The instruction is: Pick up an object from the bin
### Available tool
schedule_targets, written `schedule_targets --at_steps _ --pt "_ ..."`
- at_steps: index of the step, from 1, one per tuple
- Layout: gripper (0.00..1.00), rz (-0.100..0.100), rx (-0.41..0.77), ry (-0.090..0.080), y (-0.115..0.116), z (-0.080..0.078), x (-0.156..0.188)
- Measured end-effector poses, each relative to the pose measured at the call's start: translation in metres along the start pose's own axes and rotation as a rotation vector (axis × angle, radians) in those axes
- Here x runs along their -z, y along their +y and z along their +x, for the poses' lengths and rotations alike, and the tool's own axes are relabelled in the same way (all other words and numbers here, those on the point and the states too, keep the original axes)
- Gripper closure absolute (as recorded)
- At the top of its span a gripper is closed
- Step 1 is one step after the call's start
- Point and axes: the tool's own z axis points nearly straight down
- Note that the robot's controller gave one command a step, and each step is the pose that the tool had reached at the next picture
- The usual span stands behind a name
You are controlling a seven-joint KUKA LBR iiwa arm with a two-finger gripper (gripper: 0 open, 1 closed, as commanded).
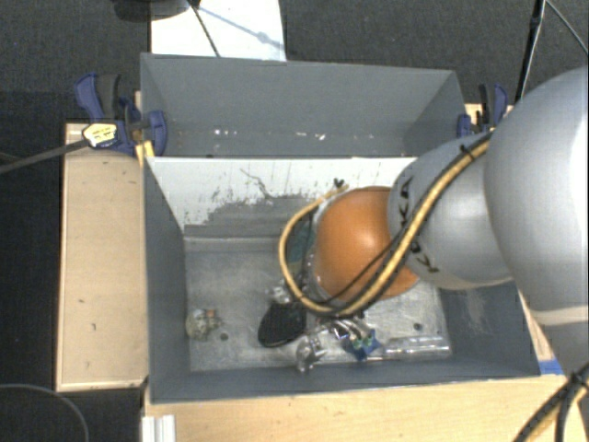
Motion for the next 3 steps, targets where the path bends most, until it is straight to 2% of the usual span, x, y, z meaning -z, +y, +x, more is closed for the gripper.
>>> schedule_targets --at_steps 1,2,3 --pt "1.00 -0.001 -0.004 0.012 0.000 0.004 -0.001" --pt "1.00 -0.004 0.068 0.015 -0.009 0.005 -0.009" --pt "1.00 0.000 0.166 0.007 -0.022 0.000 0.165"
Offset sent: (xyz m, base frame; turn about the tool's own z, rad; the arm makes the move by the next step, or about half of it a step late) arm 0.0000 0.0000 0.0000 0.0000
